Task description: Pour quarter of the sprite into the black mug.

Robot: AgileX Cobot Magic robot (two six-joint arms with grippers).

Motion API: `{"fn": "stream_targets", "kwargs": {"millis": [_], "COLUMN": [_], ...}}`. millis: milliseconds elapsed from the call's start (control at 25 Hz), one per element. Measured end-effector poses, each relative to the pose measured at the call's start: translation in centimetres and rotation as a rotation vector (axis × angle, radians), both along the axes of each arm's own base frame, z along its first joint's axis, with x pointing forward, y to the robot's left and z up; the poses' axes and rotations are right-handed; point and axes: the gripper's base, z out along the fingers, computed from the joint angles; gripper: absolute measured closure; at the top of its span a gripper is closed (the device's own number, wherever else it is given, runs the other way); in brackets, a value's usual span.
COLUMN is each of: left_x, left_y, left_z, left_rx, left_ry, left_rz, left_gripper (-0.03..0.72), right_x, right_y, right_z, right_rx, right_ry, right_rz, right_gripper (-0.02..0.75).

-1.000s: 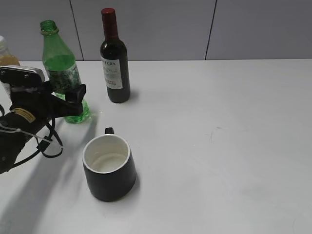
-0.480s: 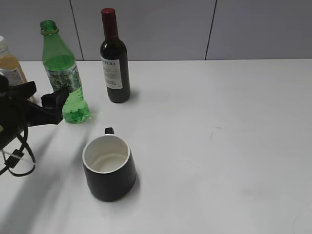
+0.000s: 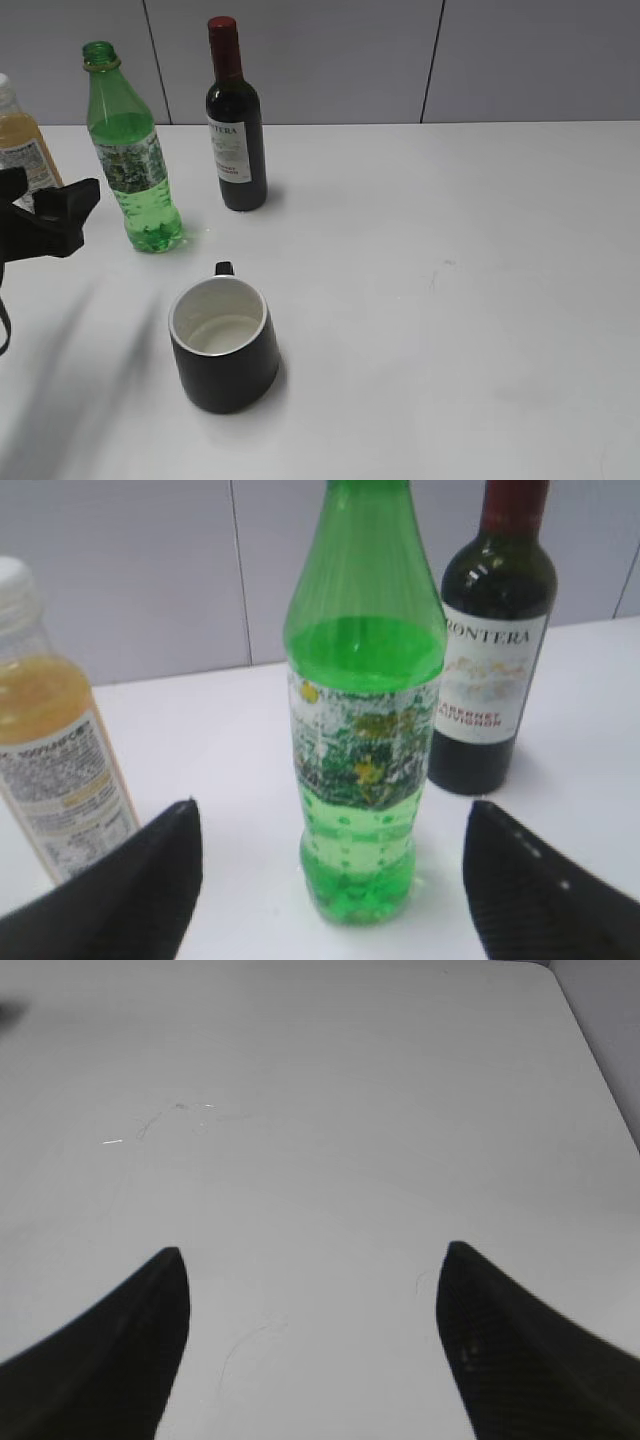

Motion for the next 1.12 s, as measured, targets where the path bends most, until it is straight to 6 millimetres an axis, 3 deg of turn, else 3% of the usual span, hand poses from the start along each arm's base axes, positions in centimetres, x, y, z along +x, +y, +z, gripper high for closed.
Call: {"fn": "stream_targets", "kwargs": {"millis": [200,560,800,920,1120], "left_x": [0.2,1.8,1.6,1.0,-1.6], "left_y": [1.0,3.3,4.5,4.8,4.9], "left_z": [2.7,11.1,16.7,18.1,18.7], "left_rx": [0.021,0.032,0.018,0.018,0.055], "left_ry": [0.201,0.563,0.672,0.741,0.857], "left_rz": [0.005,-0.006,-0.001,-0.004,-0.013], "left_gripper": [0.079,0.094,0.095,0.096,0.100], "right_x": [0.0,0.0,0.0,0.0,0.0], "right_y": [0.0,0.0,0.0,0.0,0.0], "right_z": [0.0,0.0,0.0,0.0,0.0], "right_rx": [0.000,0.000,0.000,0.000,0.000], "right_ry": [0.000,0.000,0.000,0.000,0.000], "right_rz": [0.000,0.000,0.000,0.000,0.000], "right_gripper": [0.155,0.155,0.155,0.155,0.155]}}
